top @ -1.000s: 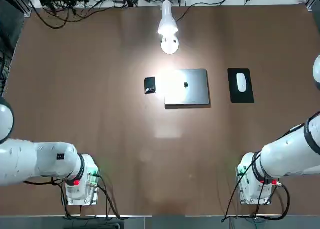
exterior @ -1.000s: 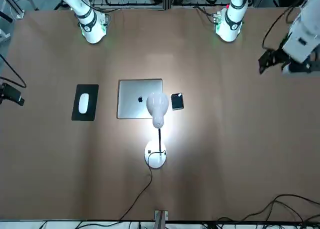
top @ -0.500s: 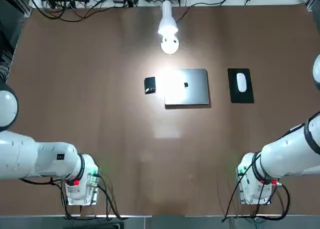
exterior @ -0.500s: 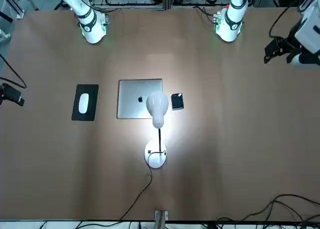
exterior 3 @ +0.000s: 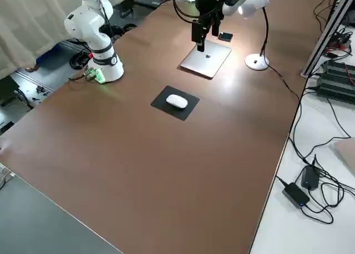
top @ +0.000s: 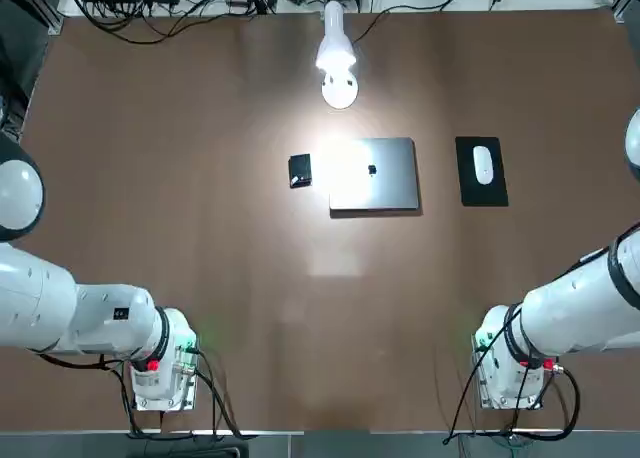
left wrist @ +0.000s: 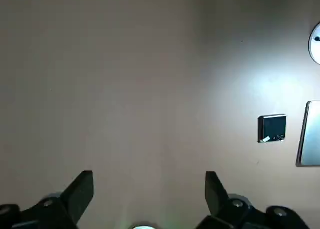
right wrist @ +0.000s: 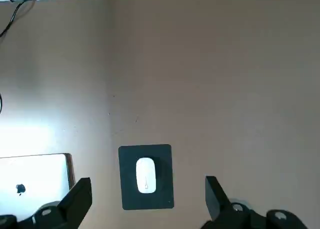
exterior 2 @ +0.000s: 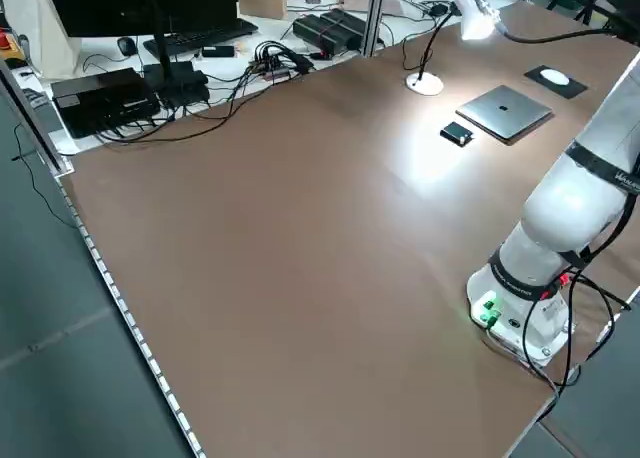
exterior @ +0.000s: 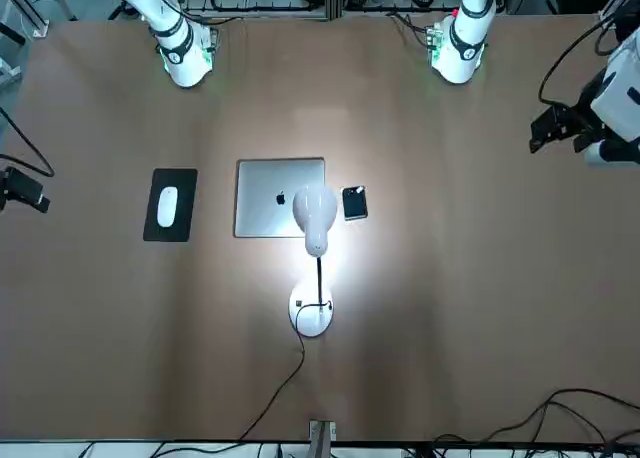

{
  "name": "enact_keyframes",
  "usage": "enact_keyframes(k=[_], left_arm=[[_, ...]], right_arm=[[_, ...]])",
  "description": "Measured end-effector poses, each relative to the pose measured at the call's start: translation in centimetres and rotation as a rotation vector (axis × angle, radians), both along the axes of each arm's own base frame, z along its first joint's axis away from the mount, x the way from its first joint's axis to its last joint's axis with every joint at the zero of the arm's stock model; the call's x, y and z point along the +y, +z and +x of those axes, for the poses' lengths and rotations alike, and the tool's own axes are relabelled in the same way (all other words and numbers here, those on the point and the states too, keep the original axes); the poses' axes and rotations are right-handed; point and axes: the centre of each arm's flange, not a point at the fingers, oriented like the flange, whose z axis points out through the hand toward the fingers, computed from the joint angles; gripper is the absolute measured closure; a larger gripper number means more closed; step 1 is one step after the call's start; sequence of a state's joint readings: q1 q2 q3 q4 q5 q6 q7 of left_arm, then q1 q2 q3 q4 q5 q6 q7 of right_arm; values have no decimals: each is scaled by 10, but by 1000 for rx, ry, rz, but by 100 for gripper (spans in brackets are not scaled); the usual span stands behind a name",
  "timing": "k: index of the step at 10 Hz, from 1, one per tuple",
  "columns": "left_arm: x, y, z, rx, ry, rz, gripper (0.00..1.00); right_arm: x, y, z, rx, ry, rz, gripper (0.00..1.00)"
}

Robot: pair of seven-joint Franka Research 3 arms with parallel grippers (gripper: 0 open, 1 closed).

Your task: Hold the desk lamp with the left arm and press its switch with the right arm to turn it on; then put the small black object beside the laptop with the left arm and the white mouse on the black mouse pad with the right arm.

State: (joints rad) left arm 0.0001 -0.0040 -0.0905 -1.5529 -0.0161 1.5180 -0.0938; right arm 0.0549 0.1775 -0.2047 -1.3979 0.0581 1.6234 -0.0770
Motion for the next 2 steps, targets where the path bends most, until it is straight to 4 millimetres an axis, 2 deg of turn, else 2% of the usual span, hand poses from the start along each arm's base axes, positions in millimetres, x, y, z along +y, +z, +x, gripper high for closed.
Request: enact_keyframes(k=[2], left_arm=[[1, 3, 0, -18, 0, 9, 2]], right_arm=[[1, 0, 0, -1, 1, 0, 0]])
